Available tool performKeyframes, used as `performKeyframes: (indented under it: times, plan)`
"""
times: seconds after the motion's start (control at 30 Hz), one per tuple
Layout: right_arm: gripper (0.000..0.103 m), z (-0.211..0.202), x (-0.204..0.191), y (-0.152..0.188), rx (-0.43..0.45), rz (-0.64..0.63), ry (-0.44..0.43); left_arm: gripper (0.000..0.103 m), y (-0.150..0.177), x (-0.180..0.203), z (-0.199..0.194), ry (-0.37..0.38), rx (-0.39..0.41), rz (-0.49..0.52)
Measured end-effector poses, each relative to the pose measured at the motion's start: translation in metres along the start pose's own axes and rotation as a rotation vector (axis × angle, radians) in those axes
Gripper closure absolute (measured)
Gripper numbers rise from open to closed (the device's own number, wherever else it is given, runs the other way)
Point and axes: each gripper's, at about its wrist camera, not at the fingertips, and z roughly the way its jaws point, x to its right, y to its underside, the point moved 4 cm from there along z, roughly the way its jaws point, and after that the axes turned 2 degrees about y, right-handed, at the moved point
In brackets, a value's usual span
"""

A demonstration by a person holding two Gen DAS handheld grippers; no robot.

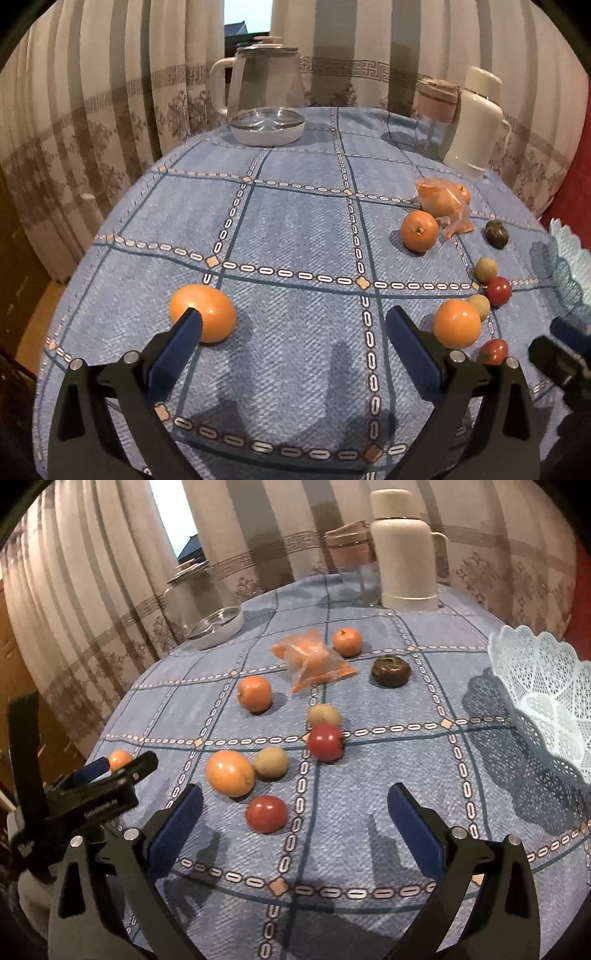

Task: Organize fruits
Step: 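Grasp the large orange with the left tool while the right tool grasps the red tomato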

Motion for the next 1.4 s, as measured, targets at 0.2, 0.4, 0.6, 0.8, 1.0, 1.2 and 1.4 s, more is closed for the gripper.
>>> performKeyframes:
  times: [0.2,0.4,0.6,0.8,1.0,1.2,1.4]
  plan:
    - [0.002,0.001,-0.005,0.003,-0.002,-0.023,-0.005,0.013,-0.005,-0.026,0.003,-0.014,-0.016,-0.051]
    - [0.002,0.003,-0.004,0.003,-0.010,-0.015,-0.012,0.021,-0.005,-0.047,0.012,0.003,-0.051,-0.113]
    - [0.002,0.003,-0.007,0.004,-0.009,-0.029,-0.017,0.035,-0.003,-0.056,0.023,0.020,-0.094,-0.148]
    - [0.002,0.004,-0.009,0.004,-0.012,-0.043,-0.023,0.058,-0.003,-0.062,0.025,0.001,-0.101,-0.167]
    - [0.002,0.004,-0.013,0.006,-0.016,-0.064,-0.029,0.058,-0.002,-0.061,0.021,0.016,-0.087,-0.161]
    - [0.012,0.008,-0.018,0.007,-0.037,-0.095,-0.029,0.058,-0.006,-0.059,0.013,0.007,-0.055,-0.161]
    - [0.034,0.026,-0.017,0.010,-0.124,-0.092,-0.023,0.058,-0.009,-0.055,0.003,0.017,-0.032,-0.155]
